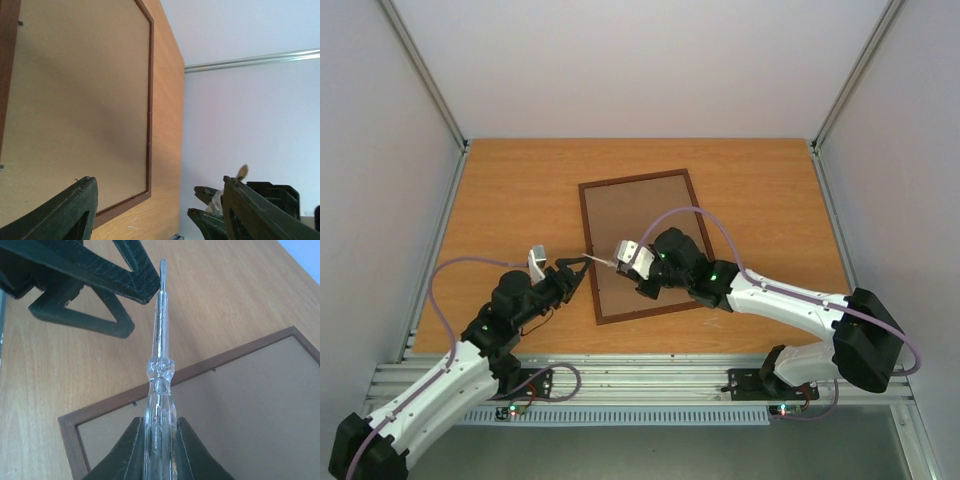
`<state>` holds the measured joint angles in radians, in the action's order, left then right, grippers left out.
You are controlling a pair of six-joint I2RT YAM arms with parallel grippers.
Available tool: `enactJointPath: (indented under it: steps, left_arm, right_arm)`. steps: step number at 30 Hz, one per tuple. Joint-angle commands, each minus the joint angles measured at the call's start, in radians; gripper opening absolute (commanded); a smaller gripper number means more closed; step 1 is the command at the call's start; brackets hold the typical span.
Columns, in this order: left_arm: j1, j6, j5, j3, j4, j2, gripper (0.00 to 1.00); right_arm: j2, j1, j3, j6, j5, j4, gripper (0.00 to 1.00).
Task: Take the photo out of the frame
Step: Adjust the screwdriver.
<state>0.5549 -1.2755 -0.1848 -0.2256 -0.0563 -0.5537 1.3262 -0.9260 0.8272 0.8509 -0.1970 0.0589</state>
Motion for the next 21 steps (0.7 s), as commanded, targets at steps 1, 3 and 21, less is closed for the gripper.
enactJointPath:
  steps: [1, 3, 21]
  left_arm:
    - [0.002, -0.058, -0.030, 0.022, -0.220, 0.013, 0.69]
    - [0.002, -0.059, -0.030, 0.023, -0.213, 0.015, 0.69]
    - [0.003, -0.045, -0.063, -0.002, -0.417, -0.196, 0.66]
  right_arm:
    - [0.038, -0.014, 0.011, -0.065, 0.055, -0.041, 0.01]
    - [0.053, -0.015, 0.023, -0.093, 0.110, -0.038, 0.01]
    - [0.052, -0.042, 0.022, -0.127, 0.076, -0.056, 0.01]
